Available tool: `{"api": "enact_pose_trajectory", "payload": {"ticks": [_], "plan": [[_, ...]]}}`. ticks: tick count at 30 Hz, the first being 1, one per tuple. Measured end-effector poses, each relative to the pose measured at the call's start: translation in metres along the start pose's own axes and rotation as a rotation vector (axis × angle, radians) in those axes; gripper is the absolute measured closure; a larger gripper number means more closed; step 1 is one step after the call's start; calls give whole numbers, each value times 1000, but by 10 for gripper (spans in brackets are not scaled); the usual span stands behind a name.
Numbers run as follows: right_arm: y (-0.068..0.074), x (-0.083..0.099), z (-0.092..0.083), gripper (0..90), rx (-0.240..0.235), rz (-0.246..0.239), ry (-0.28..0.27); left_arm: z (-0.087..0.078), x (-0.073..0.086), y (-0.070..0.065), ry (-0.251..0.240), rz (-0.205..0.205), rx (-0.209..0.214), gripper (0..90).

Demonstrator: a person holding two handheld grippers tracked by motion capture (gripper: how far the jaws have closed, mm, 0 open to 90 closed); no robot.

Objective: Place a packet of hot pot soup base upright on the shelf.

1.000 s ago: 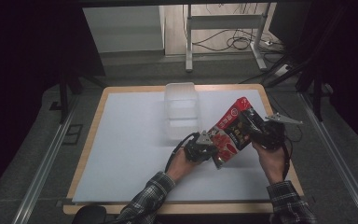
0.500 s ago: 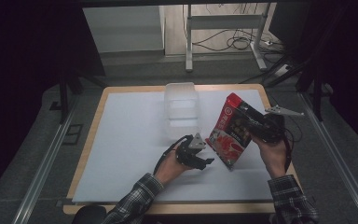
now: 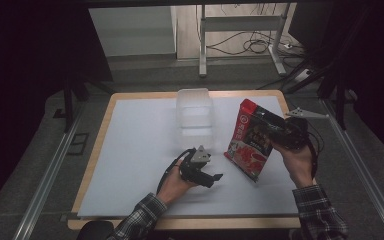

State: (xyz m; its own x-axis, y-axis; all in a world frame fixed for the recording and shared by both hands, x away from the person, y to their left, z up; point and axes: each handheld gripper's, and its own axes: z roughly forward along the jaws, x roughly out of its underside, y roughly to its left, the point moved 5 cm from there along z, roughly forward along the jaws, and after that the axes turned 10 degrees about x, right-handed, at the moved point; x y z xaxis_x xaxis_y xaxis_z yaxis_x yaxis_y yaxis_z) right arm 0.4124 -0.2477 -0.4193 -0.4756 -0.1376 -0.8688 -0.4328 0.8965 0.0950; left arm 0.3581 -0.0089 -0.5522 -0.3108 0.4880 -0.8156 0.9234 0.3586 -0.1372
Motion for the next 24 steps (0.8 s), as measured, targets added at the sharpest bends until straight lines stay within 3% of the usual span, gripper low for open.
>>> {"api": "enact_pose_trajectory", "payload": {"ticks": [8, 17, 24], "plan": [[1, -7, -1, 708, 11, -24, -19, -17, 13, -10, -5, -60, 5, 128], [-1, -18, -2, 704, 16, -33, -34, -39, 28, -19, 21, -56, -30, 95], [-3, -30, -5, 702, 14, -23, -51, -55, 40, -21, 14, -89, -37, 78]]}}
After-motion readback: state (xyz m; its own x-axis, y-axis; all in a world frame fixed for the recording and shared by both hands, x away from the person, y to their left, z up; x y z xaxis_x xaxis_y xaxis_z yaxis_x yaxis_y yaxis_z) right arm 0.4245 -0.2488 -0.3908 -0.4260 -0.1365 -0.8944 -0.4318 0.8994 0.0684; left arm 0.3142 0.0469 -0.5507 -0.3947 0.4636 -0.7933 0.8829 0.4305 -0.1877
